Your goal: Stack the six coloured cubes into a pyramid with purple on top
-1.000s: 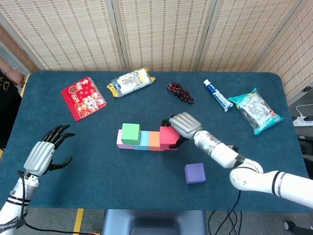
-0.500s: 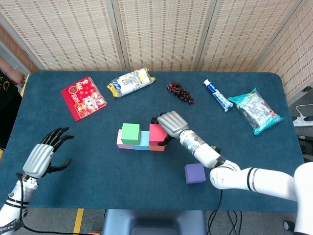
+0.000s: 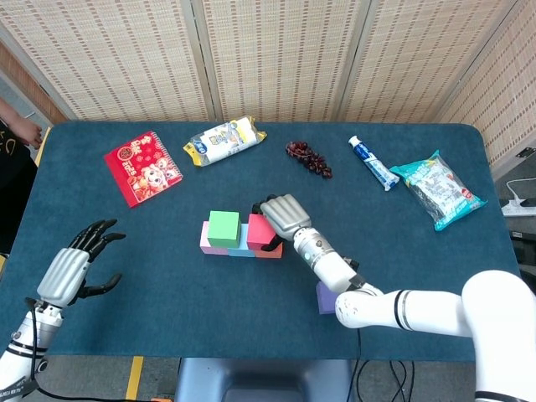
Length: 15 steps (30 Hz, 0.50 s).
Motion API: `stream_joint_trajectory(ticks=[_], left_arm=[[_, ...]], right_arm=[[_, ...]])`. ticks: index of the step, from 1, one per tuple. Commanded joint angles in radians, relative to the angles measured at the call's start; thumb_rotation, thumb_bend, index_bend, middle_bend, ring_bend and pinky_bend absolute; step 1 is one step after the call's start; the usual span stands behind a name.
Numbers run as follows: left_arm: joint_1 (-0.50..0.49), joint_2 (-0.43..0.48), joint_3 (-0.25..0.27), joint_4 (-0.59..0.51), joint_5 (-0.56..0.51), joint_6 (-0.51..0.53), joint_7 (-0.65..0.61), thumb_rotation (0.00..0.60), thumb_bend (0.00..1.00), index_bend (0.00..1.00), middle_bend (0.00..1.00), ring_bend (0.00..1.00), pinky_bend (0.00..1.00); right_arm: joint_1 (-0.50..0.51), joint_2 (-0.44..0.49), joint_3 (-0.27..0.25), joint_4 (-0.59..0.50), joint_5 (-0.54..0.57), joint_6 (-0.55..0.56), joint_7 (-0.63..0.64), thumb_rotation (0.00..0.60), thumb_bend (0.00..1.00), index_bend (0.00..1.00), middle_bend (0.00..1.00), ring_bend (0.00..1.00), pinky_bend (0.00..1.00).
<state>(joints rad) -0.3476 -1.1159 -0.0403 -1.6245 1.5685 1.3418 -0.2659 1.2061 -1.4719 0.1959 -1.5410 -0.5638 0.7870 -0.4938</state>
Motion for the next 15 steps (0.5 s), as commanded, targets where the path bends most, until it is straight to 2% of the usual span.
stream_joint_trajectory(ticks=[1, 15], left_arm=[[0.002, -0.001, 0.000, 0.003, 0.000, 0.001, -0.005, 0.600, 0.32, 0.21, 0.06, 0.00, 0.13], [0.003, -0.002, -0.002, 0.008, 0.001, -0.003, -0.016, 0.600, 0.32, 0.21, 0.06, 0.00, 0.13]], right_arm=[[0.012, -0.009, -0.001, 0.009, 0.012, -0.001, -0.009, 0.600, 0.32, 0.46, 0.44, 0.32, 0.45], [0.054, -0.026, -0.004, 0.036, 0.066, -0.008, -0.033, 0.600, 0.32, 0.45, 0.44, 0.32, 0.45]])
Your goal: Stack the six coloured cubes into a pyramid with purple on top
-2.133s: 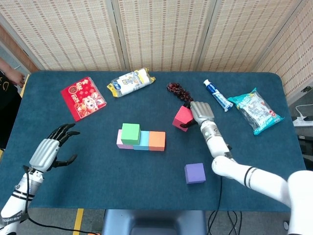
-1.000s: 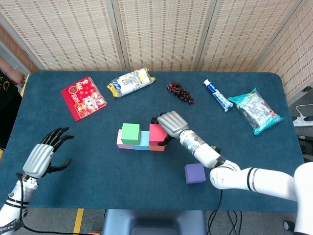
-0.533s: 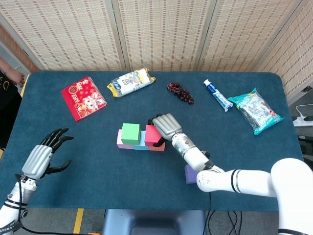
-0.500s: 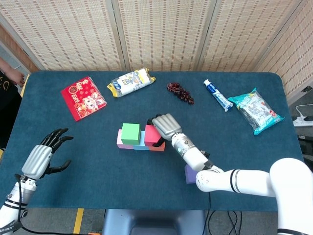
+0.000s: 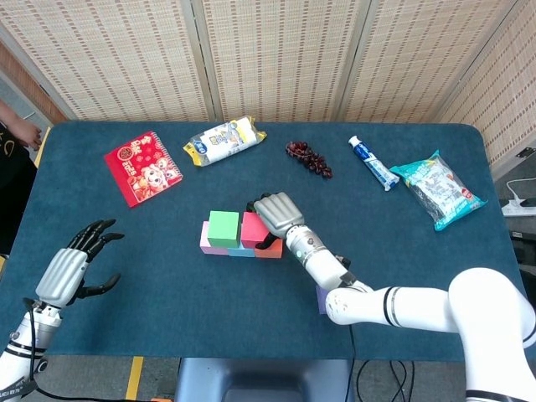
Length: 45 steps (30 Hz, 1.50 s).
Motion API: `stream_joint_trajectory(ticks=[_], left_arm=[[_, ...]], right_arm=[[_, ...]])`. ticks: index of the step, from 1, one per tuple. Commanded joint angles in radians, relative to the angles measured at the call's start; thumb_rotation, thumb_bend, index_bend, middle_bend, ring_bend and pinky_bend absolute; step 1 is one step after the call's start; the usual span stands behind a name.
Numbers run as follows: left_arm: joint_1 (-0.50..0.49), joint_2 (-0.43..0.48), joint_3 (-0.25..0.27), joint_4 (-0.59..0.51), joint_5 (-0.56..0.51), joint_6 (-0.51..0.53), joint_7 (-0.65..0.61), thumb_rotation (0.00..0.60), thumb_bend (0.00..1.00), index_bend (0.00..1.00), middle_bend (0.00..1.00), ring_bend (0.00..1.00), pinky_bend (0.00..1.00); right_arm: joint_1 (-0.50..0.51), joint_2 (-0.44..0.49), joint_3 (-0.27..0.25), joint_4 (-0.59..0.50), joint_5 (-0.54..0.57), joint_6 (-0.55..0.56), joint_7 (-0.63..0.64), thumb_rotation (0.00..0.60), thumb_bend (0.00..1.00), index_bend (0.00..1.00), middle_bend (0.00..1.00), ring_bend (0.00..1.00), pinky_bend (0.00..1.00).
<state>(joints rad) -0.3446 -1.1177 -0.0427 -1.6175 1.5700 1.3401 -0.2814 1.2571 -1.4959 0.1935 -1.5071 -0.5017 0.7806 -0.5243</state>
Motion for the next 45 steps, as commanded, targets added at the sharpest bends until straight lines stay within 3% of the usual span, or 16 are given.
stream_joint_trajectory(ticks=[1, 45], left_arm=[[0.000, -0.001, 0.000, 0.002, -0.001, -0.002, -0.001, 0.600, 0.32, 0.20, 0.06, 0.00, 0.13], [0.004, -0.002, 0.000, 0.023, 0.003, -0.002, -0.044, 0.600, 0.32, 0.20, 0.06, 0.00, 0.13]], right_arm=[[0.006, -0.003, -0.002, 0.003, 0.008, -0.001, -0.004, 0.600, 0.32, 0.45, 0.44, 0.32, 0.45], [0.066, -0.049, -0.014, 0.038, 0.095, 0.018, -0.050, 0.600, 0.32, 0.40, 0.43, 0.30, 0.43]])
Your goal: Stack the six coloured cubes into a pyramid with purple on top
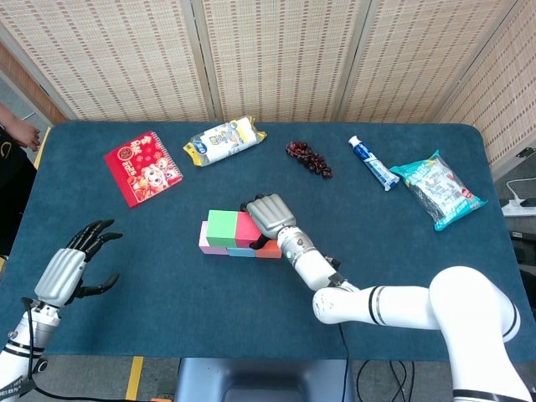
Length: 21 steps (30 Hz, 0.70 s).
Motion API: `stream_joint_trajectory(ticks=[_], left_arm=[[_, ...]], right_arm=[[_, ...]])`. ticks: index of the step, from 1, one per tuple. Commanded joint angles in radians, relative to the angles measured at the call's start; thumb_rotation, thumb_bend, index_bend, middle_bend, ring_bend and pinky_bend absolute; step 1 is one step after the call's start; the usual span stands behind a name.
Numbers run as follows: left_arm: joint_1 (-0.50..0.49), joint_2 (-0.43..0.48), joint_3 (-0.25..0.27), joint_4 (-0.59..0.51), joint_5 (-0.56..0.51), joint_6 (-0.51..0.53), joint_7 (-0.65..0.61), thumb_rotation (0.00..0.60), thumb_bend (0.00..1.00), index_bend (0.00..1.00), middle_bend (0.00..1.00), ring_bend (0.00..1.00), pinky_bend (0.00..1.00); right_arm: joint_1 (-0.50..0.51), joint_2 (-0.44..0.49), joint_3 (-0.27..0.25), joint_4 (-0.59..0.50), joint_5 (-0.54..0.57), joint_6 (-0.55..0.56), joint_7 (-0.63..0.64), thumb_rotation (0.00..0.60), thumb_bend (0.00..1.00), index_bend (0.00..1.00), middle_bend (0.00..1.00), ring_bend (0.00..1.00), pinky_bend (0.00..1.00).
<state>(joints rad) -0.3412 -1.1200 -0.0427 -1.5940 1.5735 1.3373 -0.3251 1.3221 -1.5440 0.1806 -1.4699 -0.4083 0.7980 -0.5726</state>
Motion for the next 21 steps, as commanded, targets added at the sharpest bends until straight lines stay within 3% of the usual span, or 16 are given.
stream_joint_trajectory(ticks=[1, 7, 14, 21], left_arm=[[0.000, 0.000, 0.000, 0.000, -0.001, 0.000, -0.002, 0.600, 0.32, 0.20, 0.06, 0.00, 0.13], [0.000, -0.004, 0.000, 0.005, 0.000, -0.001, -0.006, 0.600, 0.32, 0.20, 0.06, 0.00, 0.13], [0.000, -0.005, 0.001, 0.007, 0.003, 0.000, -0.009, 0.600, 0.32, 0.20, 0.06, 0.00, 0.13], [0.000, -0.008, 0.002, 0.009, 0.005, 0.000, -0.008, 0.600, 0.32, 0.20, 0.06, 0.00, 0.13]], right_arm=[[0.002, -0.001, -0.001, 0.000, 0.003, 0.001, -0.003, 0.600, 0.32, 0.40, 0.43, 0.30, 0.43], [0.005, 0.000, -0.005, -0.008, 0.013, 0.007, -0.013, 0.600, 0.32, 0.37, 0.43, 0.29, 0.42], [0.008, 0.005, -0.010, -0.022, 0.026, 0.015, -0.026, 0.600, 0.32, 0.25, 0.40, 0.26, 0.39], [0.005, 0.019, -0.016, -0.053, 0.030, 0.031, -0.037, 0.600, 0.32, 0.19, 0.37, 0.26, 0.39]])
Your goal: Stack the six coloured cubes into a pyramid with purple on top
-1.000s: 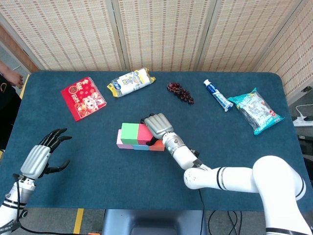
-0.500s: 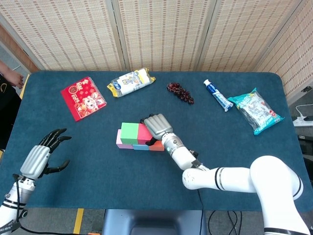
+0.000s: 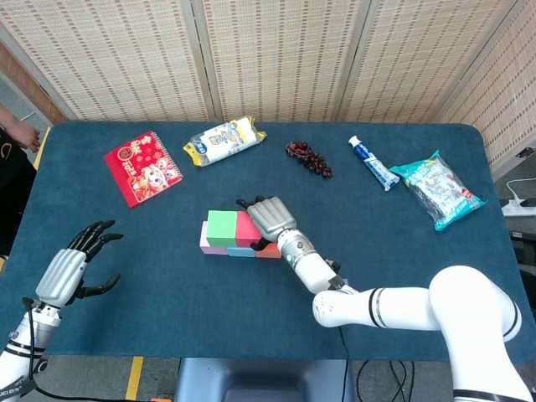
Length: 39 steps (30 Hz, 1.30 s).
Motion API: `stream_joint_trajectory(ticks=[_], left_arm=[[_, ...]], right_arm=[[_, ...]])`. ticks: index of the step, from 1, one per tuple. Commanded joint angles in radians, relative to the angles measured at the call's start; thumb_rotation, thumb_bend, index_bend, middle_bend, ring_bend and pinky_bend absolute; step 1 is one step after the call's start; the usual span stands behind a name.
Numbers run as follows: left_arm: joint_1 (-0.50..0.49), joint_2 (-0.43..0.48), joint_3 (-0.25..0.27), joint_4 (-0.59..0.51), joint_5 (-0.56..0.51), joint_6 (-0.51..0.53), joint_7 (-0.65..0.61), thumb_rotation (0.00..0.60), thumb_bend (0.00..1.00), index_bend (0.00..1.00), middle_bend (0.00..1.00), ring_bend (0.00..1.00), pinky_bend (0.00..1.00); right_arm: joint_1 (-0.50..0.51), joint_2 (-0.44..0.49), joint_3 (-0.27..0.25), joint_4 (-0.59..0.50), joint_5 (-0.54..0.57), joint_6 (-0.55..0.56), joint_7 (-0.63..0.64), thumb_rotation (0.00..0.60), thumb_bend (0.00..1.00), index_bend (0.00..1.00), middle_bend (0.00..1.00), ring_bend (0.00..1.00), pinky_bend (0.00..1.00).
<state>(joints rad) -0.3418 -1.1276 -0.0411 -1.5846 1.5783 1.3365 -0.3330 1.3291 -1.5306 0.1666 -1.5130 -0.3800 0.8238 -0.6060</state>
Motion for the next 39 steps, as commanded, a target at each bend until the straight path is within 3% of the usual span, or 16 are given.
stream_joint_trajectory(ticks=[1, 17, 39], left_arm=[[0.000, 0.000, 0.000, -0.001, 0.001, 0.001, 0.000, 0.600, 0.32, 0.20, 0.06, 0.00, 0.13], [0.001, 0.002, 0.001, -0.010, 0.009, 0.007, 0.004, 0.600, 0.32, 0.20, 0.06, 0.00, 0.13], [-0.003, -0.001, 0.000, -0.008, 0.010, 0.004, 0.003, 0.600, 0.32, 0.20, 0.06, 0.00, 0.13]], right_arm=[[-0.003, 0.010, -0.003, -0.018, 0.003, 0.009, -0.005, 0.600, 0.32, 0.19, 0.37, 0.26, 0.39], [-0.016, 0.050, -0.014, -0.088, 0.030, 0.045, -0.022, 0.600, 0.32, 0.16, 0.35, 0.25, 0.39], [-0.045, 0.067, -0.015, -0.117, -0.030, 0.028, 0.013, 0.600, 0.32, 0.21, 0.35, 0.30, 0.40]])
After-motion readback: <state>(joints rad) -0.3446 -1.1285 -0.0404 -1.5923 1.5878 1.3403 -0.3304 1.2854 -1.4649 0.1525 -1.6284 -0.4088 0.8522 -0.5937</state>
